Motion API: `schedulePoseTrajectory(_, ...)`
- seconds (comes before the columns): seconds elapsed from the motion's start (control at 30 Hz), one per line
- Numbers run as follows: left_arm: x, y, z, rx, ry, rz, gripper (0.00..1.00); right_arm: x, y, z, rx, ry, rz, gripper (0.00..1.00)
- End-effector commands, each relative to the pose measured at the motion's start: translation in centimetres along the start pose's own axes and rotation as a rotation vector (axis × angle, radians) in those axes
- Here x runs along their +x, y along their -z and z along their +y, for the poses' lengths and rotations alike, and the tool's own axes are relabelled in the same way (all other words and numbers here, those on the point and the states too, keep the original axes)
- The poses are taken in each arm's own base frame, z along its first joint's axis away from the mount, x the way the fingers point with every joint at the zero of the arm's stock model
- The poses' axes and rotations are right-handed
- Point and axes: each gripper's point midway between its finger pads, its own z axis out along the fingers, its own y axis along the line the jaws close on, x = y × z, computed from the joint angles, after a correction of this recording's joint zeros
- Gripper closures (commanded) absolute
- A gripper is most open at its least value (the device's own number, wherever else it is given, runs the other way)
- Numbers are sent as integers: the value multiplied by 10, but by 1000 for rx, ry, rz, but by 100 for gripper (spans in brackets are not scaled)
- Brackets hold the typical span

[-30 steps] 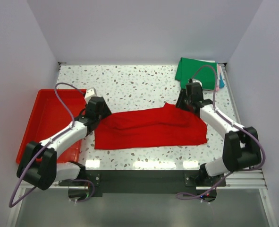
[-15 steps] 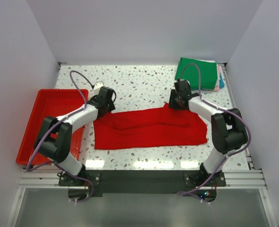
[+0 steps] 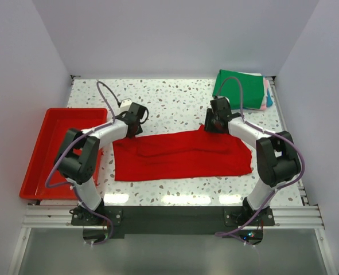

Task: Fold and stack the t-shirts
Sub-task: Fold the tshirt

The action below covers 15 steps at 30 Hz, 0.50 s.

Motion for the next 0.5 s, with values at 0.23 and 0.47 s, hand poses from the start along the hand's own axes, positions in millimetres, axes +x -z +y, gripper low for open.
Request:
schedulePoseTrajectory(0.23, -3, -8, -6, -33, 33, -8, 60, -18, 7, 5, -11, -20, -70, 55)
schedulePoseTrajectory(0.47, -1, -10, -8, -25, 42, -1, 76, -16, 8, 5, -17, -22, -70, 56)
